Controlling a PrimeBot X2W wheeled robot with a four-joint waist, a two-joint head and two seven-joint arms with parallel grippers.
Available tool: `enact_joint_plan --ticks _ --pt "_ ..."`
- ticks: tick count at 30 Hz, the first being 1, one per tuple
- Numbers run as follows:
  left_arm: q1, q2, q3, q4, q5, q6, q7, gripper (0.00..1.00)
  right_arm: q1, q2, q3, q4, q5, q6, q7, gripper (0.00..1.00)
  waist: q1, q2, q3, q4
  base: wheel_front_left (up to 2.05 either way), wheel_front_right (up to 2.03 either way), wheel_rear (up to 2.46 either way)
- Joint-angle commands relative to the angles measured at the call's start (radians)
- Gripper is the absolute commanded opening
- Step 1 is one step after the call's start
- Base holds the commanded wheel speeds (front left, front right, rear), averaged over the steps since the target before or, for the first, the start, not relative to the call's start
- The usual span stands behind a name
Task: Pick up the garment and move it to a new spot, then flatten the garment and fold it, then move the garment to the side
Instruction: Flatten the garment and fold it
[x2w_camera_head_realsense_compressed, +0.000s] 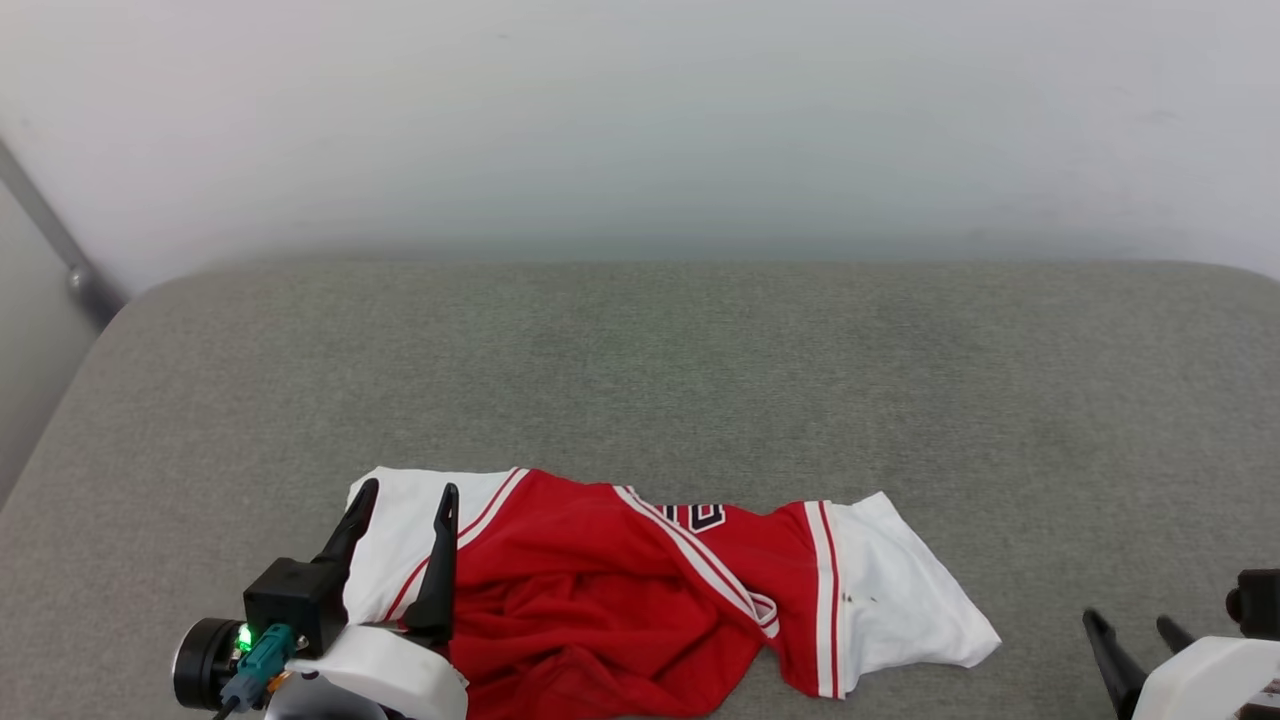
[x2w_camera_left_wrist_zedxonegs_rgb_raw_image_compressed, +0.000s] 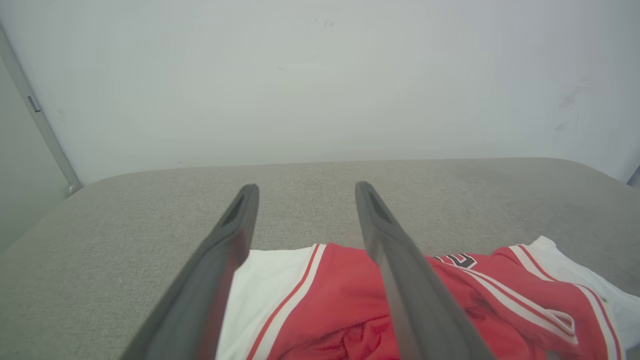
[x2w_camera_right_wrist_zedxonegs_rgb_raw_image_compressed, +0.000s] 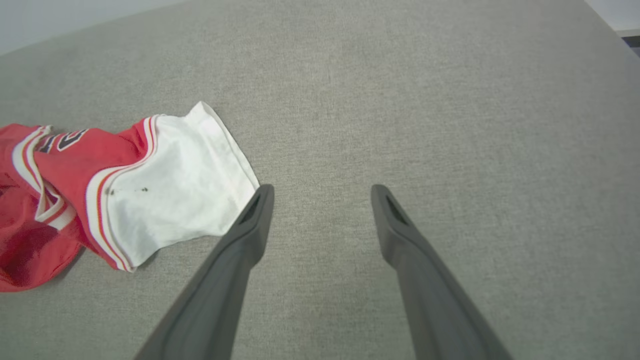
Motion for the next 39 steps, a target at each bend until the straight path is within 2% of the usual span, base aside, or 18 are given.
enact_joint_plan --ticks 1,5,11,18,23,24,25,29,34,36,39 --pt "0.01 -0.008 0.002 -0.005 0.009 0.002 -0.006 1.0 -0.009 -0.018 0.008 0.022 0.016 0.0 0.053 1.0 0.0 0.0 0.006 0.016 0.0 0.0 0.0" --pt "0.0 -0.017 -0.001 -0.004 0.019 -0.011 -0.006 1.0 -0.048 -0.06 0.054 0.073 0.071 0.0 0.196 1.0 0.0 0.0 0.023 0.047 0.0 0.0 0.0" --pt "-0.029 -0.037 0.0 -0.005 0.032 -0.027 -0.006 1.0 -0.126 -0.103 0.117 0.142 0.118 -0.001 0.324 1.0 0.0 0.0 0.067 0.089 0.0 0.0 0.0" --pt "-0.057 -0.067 0.018 0.009 0.052 -0.051 -0.006 1.0 -0.207 -0.14 0.175 0.251 0.162 0.0 0.386 1.0 0.0 0.0 0.121 0.133 0.0 0.0 0.0" --pt "-0.062 -0.079 0.031 0.024 0.062 -0.068 -0.006 1.0 -0.209 -0.132 0.205 0.343 0.188 -0.001 0.414 1.0 0.0 0.0 0.144 0.145 0.0 0.0 0.0" --pt "-0.063 -0.081 0.033 0.027 0.063 -0.07 -0.006 1.0 -0.208 -0.129 0.21 0.358 0.195 -0.001 0.418 0.39 0.0 0.0 0.146 0.145 0.0 0.0 0.0" --pt "-0.063 -0.082 0.033 0.032 0.062 -0.077 -0.006 1.0 -0.207 -0.127 0.215 0.368 0.197 -0.001 0.419 0.0 0.0 0.0 0.148 0.145 0.0 0.0 0.0" --pt "-0.058 -0.082 0.044 0.046 0.053 -0.094 -0.006 1.0 -0.222 -0.124 0.229 0.371 0.209 0.0 0.407 0.0 0.0 0.0 0.144 0.131 0.0 0.0 0.0" --pt "-0.081 -0.05 0.056 0.058 0.023 -0.129 0.028 1.0 -0.253 -0.139 0.233 0.335 0.22 0.0 0.385 0.0 0.0 0.0 0.126 0.105 0.0 0.0 0.0" --pt "-0.101 -0.025 0.066 0.055 -0.001 -0.153 0.067 1.0 -0.266 -0.148 0.232 0.309 0.219 0.0 0.379 0.0 0.0 0.0 0.121 0.096 0.0 0.0 0.0" --pt "-0.153 0.033 0.088 0.071 -0.065 -0.213 0.173 1.0 -0.285 -0.16 0.231 0.262 0.211 0.0 0.377 0.0 0.0 0.0 0.122 0.077 0.0 0.0 0.0"
